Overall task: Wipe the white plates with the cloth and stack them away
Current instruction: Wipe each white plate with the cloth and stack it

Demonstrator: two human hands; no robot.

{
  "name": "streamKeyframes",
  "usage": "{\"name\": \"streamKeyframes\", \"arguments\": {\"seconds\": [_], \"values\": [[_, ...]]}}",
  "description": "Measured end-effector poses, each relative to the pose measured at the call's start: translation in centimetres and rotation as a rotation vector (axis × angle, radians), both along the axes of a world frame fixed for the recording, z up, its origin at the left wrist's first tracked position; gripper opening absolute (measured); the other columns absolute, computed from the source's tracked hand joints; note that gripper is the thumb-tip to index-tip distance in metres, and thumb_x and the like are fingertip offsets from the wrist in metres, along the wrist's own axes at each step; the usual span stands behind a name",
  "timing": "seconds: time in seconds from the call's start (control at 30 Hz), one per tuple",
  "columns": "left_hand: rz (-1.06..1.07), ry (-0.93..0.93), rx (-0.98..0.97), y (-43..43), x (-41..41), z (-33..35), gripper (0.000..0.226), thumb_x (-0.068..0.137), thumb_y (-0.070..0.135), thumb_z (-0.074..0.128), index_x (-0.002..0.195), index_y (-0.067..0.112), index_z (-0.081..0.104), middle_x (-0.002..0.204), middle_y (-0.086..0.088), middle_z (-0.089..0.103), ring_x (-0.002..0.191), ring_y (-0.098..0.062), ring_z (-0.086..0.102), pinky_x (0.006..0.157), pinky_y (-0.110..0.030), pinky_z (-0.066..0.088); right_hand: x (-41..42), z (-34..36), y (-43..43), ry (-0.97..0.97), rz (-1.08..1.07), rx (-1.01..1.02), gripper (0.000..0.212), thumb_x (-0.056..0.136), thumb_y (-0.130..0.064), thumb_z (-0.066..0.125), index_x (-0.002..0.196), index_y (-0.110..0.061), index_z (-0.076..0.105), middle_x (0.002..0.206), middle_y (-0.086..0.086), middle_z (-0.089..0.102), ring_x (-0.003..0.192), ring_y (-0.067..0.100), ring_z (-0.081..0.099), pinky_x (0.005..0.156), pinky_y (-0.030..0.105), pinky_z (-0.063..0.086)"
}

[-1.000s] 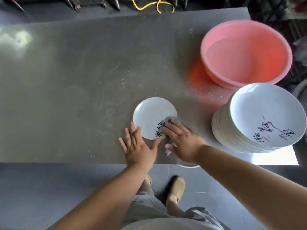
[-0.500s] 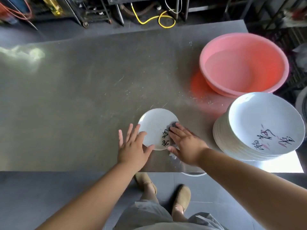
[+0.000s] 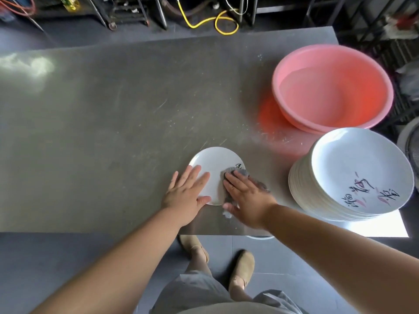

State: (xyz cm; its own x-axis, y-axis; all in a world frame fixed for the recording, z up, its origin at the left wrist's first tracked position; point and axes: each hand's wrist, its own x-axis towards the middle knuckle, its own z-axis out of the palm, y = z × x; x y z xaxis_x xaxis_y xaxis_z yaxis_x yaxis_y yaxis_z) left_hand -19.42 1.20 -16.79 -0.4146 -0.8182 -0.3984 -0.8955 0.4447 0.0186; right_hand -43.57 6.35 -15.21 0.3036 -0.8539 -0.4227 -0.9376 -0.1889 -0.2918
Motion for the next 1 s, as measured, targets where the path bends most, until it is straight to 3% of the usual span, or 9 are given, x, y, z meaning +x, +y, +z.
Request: {"name": "streamKeyframes", "arguments": {"seconds": [0.13,0.2,0.3,0.43,0.53,0.63,0.77,0.87,1.0], "values": [[0.146,0.080,-0.034,1.7,-1.2,-0.3,0.074,0.094,0.075,0.009,0.163,0.049,-0.004,0.172,0.016,-0.019,0.155,-0.008,-0.027,0.124,-0.042,-0.018,-0.3,0.5,-2.2,0.023,-0.094,-0.006,0.080,0.105,-0.065,0.027,0.168,-0.020,0.007,0.175,-0.007,-0.009,0.158,0.013,-0.022,0.131,0.040,-0.003],[0.202,0.099,-0.057,2.4,-1.8,-0.2,0.077,0.093,0.080,0.017,0.163,0.050,0.008,0.174,0.013,-0.006,0.158,-0.013,-0.009,0.124,-0.044,-0.004,1.0,0.2,-0.2,-0.008,-0.124,-0.006,0.084,0.104,-0.067,0.028,0.168,-0.017,0.005,0.175,-0.005,-0.012,0.158,0.016,-0.024,0.130,0.040,0.001],[0.282,0.100,-0.091,4.0,-2.7,0.2,0.082,0.087,0.080,0.025,0.161,0.045,0.027,0.172,0.003,0.016,0.153,-0.020,0.017,0.119,-0.046,0.018,2.6,-0.5,4.1,-0.050,-0.049,-0.029,0.091,0.099,-0.073,0.022,0.168,-0.016,0.003,0.175,-0.002,-0.010,0.156,0.017,-0.030,0.125,0.038,-0.010],[0.254,0.163,-0.125,6.6,-2.2,1.0,0.074,0.085,0.081,0.035,0.144,0.041,0.055,0.159,0.000,0.038,0.138,-0.027,0.043,0.106,-0.046,0.028,0.7,-0.6,3.4,-0.055,-0.019,0.020,0.097,0.091,-0.079,0.008,0.168,-0.021,0.005,0.174,-0.011,-0.010,0.150,0.007,-0.036,0.125,0.032,-0.004],[0.121,0.194,-0.122,4.6,-0.7,1.2,0.063,0.091,0.074,0.041,0.143,0.041,0.053,0.171,0.005,0.024,0.156,-0.022,0.021,0.120,-0.049,0.012,-1.4,0.0,-0.8,0.001,-0.011,-0.045,0.085,0.101,-0.068,0.028,0.168,-0.017,0.010,0.176,-0.007,-0.001,0.158,0.012,-0.020,0.130,0.033,-0.004],[-0.004,0.166,-0.029,1.4,0.0,1.2,0.062,0.100,0.063,0.047,0.156,0.038,0.040,0.175,0.010,0.014,0.162,-0.014,0.002,0.128,-0.043,-0.006,-1.4,-0.1,-2.1,0.017,-0.045,-0.058,0.086,0.102,-0.066,0.033,0.168,-0.016,0.009,0.176,-0.006,-0.003,0.158,0.014,-0.021,0.129,0.032,-0.008],[0.011,0.296,-0.101,1.6,-0.6,1.5,0.060,0.086,0.050,0.078,0.139,0.025,0.067,0.160,-0.001,0.049,0.149,-0.021,0.045,0.124,-0.052,0.023,1.3,-0.7,2.9,-0.002,-0.069,-0.040,0.091,0.098,-0.072,0.024,0.167,-0.019,-0.001,0.174,-0.004,-0.015,0.155,0.017,-0.030,0.125,0.040,-0.012],[0.081,0.293,-0.142,2.6,-0.9,1.3,0.058,0.082,0.056,0.079,0.133,0.027,0.071,0.153,0.001,0.056,0.142,-0.023,0.052,0.119,-0.052,0.030,1.6,-0.9,4.9,-0.022,0.076,0.025,0.094,0.092,-0.078,0.013,0.167,-0.023,-0.007,0.174,-0.007,-0.016,0.150,0.013,-0.038,0.124,0.041,-0.019],[0.129,0.311,-0.157,4.0,-1.7,1.2,0.059,0.078,0.064,0.078,0.129,0.035,0.070,0.138,0.000,0.061,0.121,-0.028,0.055,0.099,-0.046,0.042,-0.7,-0.1,0.6,-0.070,-0.040,-0.022,0.079,0.105,-0.063,0.031,0.168,-0.022,0.008,0.175,-0.010,-0.003,0.157,0.007,-0.019,0.128,0.032,-0.004]]}}
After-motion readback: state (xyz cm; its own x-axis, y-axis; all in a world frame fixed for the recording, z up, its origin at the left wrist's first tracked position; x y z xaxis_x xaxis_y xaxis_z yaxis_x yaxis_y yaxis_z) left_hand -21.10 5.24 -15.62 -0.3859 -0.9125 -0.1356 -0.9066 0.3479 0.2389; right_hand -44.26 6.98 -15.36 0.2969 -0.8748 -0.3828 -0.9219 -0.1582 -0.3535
